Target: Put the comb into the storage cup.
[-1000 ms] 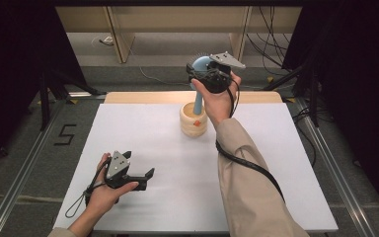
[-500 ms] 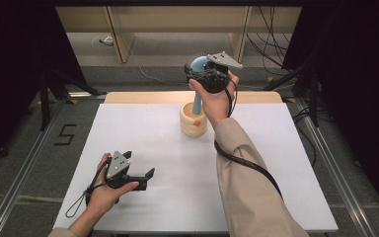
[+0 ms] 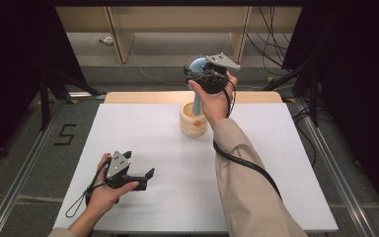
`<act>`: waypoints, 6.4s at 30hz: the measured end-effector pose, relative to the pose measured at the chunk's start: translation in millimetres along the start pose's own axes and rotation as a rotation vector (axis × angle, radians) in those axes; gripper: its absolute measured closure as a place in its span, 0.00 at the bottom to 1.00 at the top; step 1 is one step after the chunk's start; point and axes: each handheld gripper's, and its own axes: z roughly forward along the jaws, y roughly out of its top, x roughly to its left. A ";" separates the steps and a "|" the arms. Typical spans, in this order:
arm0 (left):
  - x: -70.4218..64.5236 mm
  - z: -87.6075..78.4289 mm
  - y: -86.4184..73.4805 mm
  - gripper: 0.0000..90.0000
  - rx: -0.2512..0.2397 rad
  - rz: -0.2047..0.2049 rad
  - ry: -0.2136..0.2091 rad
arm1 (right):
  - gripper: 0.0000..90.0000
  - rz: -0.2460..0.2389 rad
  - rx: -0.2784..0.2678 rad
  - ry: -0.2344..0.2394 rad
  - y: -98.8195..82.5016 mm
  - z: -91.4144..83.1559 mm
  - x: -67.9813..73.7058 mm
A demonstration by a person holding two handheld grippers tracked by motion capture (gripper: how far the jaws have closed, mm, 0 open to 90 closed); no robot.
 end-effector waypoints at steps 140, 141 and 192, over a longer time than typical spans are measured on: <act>-0.1 2.2 -2.2 0.00 0.010 -0.003 -0.007 | 0.23 -0.031 0.107 -0.002 -70.9 29.5 -6.5; -0.2 2.2 -2.3 0.00 0.010 -0.004 -0.006 | 0.23 -0.032 0.105 -0.001 -71.2 29.2 -6.4; -0.2 3.0 -3.0 0.00 0.015 -0.002 -0.006 | 0.11 -0.006 0.076 0.033 -83.7 -10.0 -6.5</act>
